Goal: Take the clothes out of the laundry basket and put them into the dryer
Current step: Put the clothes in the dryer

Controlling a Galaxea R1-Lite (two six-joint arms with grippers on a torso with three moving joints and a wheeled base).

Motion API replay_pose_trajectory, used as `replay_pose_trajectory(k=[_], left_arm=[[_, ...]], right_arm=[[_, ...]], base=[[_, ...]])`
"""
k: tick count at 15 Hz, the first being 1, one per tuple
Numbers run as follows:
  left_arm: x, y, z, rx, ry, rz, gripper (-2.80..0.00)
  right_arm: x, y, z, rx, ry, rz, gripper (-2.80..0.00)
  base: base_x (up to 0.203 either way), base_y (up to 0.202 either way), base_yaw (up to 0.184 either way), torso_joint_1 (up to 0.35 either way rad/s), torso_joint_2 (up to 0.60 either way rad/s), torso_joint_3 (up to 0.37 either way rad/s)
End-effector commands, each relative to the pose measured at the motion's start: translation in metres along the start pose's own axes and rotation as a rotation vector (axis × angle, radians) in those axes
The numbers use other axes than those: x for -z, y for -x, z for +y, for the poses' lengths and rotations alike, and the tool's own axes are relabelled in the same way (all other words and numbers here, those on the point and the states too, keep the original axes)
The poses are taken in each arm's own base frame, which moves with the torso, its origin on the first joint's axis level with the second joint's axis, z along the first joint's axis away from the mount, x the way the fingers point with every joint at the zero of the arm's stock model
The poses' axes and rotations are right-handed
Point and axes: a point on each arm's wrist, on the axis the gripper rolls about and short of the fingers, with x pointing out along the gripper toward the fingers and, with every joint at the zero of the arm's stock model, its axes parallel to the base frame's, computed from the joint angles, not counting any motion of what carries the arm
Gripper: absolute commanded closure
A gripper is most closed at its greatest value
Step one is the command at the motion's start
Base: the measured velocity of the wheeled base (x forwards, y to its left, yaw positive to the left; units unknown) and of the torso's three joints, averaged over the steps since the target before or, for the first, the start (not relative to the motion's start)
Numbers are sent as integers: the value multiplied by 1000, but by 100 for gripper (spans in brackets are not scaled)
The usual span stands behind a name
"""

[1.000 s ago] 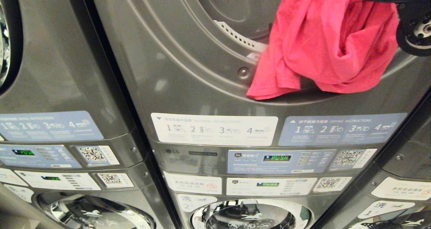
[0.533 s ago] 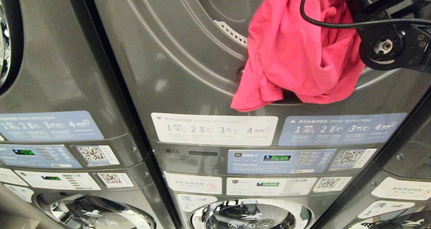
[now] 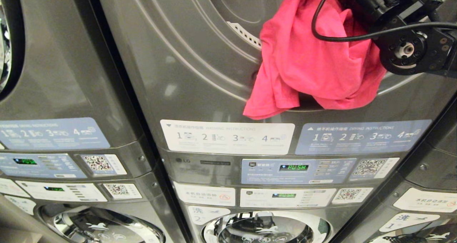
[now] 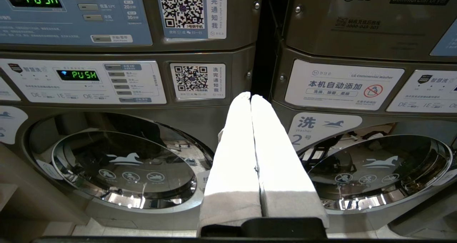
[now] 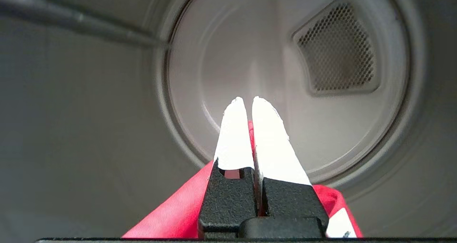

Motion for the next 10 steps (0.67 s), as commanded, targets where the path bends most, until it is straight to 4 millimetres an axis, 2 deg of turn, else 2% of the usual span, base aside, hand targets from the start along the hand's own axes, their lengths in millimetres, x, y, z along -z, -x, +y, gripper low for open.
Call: replay_pose_trajectory(k=[1, 7, 10], left_arm=[[0, 0, 0, 0, 0, -1, 0], [0, 0, 0, 0, 0, -1, 0], [0, 0, 0, 0, 0, -1, 0]], right_arm=[[-7, 1, -2, 4, -3, -13, 0], [-14, 3, -5, 5, -4, -19, 0], [-3, 3, -7, -12, 14, 95, 0]], base=[[0, 0, 0, 0, 0, 0], [0, 0, 0, 0, 0, 0], [0, 0, 0, 0, 0, 0]])
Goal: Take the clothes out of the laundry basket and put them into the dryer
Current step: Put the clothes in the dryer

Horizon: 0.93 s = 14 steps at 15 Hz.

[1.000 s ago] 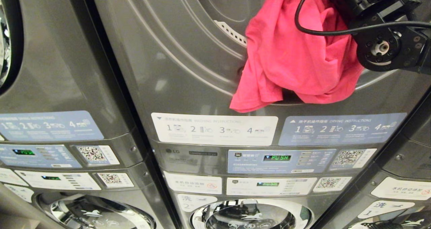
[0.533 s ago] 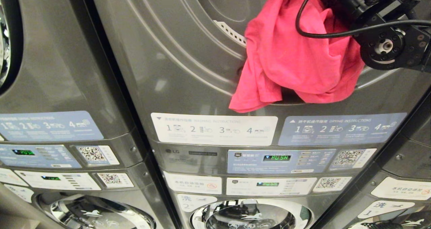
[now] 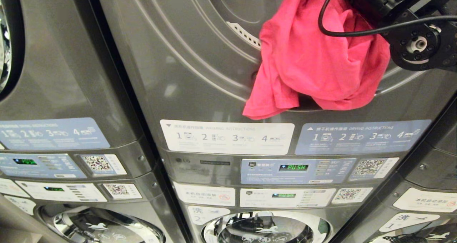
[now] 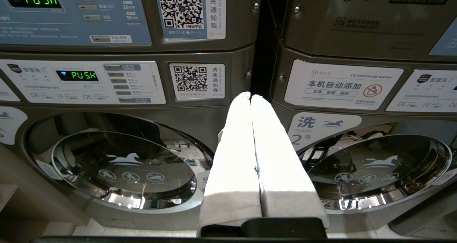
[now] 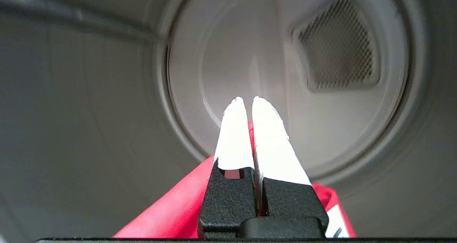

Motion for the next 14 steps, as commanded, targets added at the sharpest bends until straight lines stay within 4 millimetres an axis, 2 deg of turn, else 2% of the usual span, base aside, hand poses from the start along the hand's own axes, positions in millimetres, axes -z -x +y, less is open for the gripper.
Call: replay_pose_trajectory(k=[1, 5, 9, 12, 14], left_arm=[[0, 0, 0, 0, 0, -2, 0], [0, 0, 0, 0, 0, -2, 0], [0, 0, 0, 0, 0, -2, 0], [0, 0, 0, 0, 0, -2, 0], [0, 0, 0, 0, 0, -2, 0]], right_arm=[[4, 2, -4, -11, 18, 90, -280], [0, 3, -6, -11, 16, 99, -280], [-20, 8, -11, -4, 8, 63, -280], [-60, 23, -15, -43, -30, 5, -280], [-97, 46, -16, -96, -95, 4, -280]], base=[[0, 0, 0, 0, 0, 0], [0, 0, 0, 0, 0, 0], [0, 0, 0, 0, 0, 0], [0, 0, 0, 0, 0, 0], [0, 0, 0, 0, 0, 0]])
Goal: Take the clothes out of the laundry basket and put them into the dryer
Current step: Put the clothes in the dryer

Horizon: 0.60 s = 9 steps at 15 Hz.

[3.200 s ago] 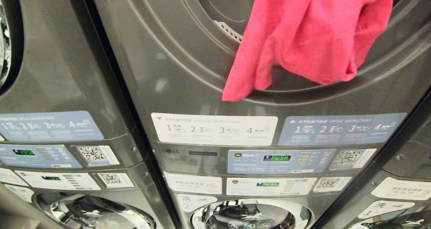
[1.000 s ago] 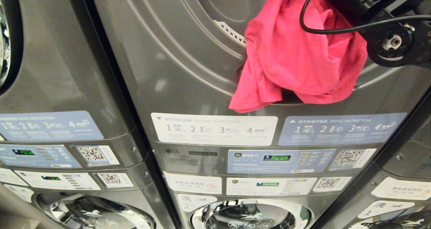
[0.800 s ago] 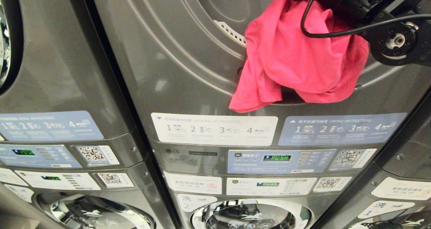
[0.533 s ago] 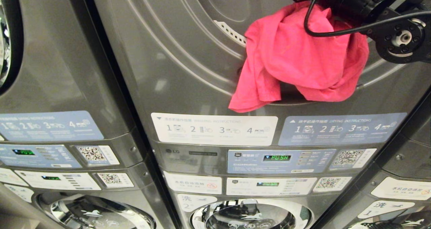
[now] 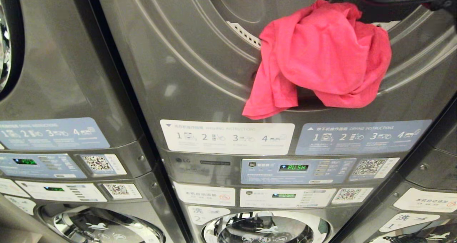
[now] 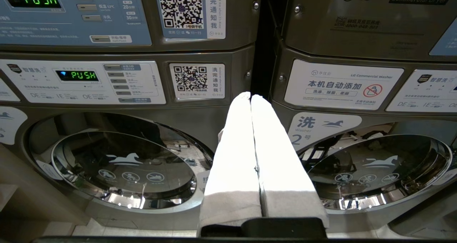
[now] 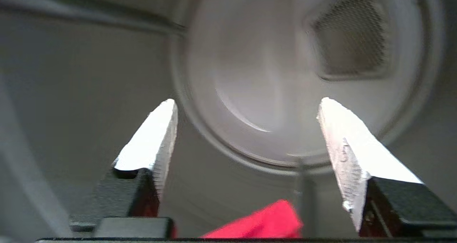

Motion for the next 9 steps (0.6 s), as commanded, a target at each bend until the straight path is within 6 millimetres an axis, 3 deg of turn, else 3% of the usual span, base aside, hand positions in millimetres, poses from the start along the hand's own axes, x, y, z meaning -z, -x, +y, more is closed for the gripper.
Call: replay_pose_trajectory(k=[1, 3, 6, 9], left_arm=[[0, 0, 0, 0, 0, -2, 0], [0, 0, 0, 0, 0, -2, 0], [0, 0, 0, 0, 0, -2, 0], [0, 0, 0, 0, 0, -3, 0]], right_arm=[[-58, 40, 0, -47, -70, -23, -280], [-72, 72, 12, -125, -143, 77, -280], [-59, 117, 23, -187, -173, 245, -280], [-47, 176, 21, -226, -146, 481, -280]], base=[[0, 0, 0, 0, 0, 0], [0, 0, 0, 0, 0, 0], [0, 0, 0, 0, 0, 0], [0, 0, 0, 0, 0, 0]])
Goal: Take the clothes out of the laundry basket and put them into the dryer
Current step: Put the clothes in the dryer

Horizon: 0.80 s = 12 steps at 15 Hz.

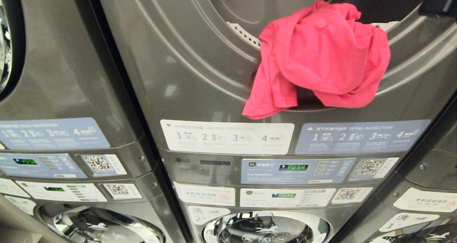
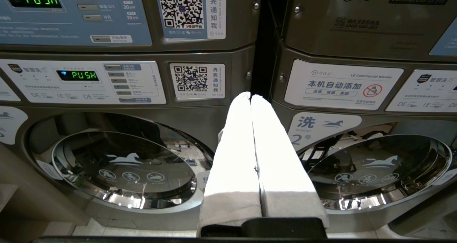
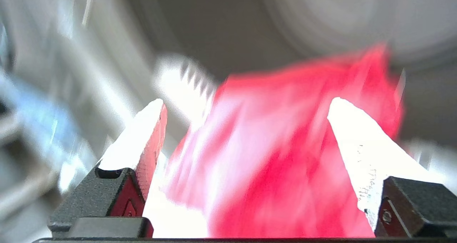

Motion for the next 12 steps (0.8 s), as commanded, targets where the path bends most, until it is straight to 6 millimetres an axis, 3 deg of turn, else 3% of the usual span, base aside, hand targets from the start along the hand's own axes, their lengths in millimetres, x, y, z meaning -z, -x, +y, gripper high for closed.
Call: replay_pose_trajectory(k=[1, 3, 5, 12], left_arm=[[0, 0, 0, 0, 0, -1, 0], [0, 0, 0, 0, 0, -1, 0], [0, 0, 0, 0, 0, -1, 0], [0, 0, 0, 0, 0, -1, 0]], right_arm=[[15, 55, -1, 4, 13, 146, -280], [22, 62, -3, 57, 25, 236, -280], [28, 58, -2, 72, 32, 282, -280], [42, 2, 6, 158, -90, 367, -280]], base=[[0, 0, 0, 0, 0, 0], [0, 0, 0, 0, 0, 0], [0, 0, 0, 0, 0, 0], [0, 0, 0, 0, 0, 0]])
